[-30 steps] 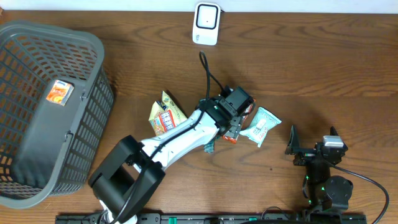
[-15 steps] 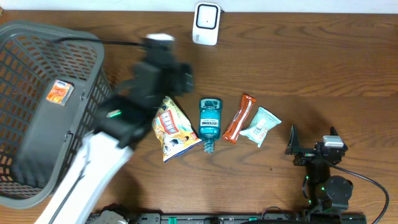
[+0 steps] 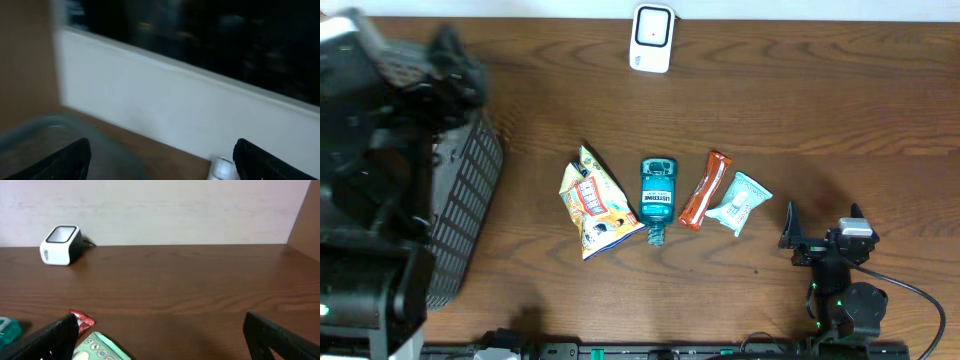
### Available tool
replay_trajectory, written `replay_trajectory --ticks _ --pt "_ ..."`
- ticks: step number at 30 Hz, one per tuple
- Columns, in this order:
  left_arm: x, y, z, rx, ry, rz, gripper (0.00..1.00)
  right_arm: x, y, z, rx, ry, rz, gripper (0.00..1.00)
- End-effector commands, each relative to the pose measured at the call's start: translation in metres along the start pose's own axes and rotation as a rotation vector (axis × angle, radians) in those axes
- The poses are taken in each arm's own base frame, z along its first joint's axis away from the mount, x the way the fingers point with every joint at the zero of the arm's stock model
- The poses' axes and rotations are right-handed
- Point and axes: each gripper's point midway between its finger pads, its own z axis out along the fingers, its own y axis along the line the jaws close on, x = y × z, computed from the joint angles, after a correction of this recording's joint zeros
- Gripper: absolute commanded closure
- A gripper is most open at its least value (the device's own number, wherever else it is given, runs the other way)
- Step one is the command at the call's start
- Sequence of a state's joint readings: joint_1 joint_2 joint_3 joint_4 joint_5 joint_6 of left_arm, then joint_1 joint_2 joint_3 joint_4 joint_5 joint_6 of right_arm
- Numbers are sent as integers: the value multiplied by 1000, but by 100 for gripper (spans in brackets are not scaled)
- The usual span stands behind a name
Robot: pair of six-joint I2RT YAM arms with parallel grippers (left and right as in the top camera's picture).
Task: Scan the item barcode
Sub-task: 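Return the left gripper into the basket and grasp the small orange box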
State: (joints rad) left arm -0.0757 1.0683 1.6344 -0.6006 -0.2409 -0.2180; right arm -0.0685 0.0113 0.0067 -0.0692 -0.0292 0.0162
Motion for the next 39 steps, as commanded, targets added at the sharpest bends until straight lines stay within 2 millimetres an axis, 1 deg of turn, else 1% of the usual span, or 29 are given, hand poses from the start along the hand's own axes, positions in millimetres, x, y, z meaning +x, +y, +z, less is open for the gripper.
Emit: replay_trajectory --ticks 1,3,7,8,10,12,16,19,21,25,31,39 --pt "19 56 26 -249 75 57 9 0 1 0 -3 0 13 1" --pt "35 81 37 -338 137 30 9 0 1 0 -3 0 13 1" --pt "66 133 56 -515 239 -80 9 0 1 0 -3 0 13 1" --pt "74 147 60 -561 259 -119 3 0 1 0 -4 0 13 1" --pt "90 168 66 -627 305 -180 0 0 1 0 -3 0 13 1" --pt "108 180 75 -639 372 -212 0 0 1 0 -4 0 13 1" --pt "141 199 92 -632 495 -269 0 0 1 0 -3 0 13 1" --pt "160 209 100 -630 560 -303 0 0 1 0 -3 0 13 1" --pt "173 215 104 -635 605 -322 0 0 1 0 -3 0 13 1" --pt "192 226 107 -667 669 -329 0 0 1 0 -3 0 13 1" --pt "211 232 115 -683 723 -330 0 0 1 0 -3 0 13 1" --pt "214 233 115 -685 728 -330 0 0 1 0 -4 0 13 1"
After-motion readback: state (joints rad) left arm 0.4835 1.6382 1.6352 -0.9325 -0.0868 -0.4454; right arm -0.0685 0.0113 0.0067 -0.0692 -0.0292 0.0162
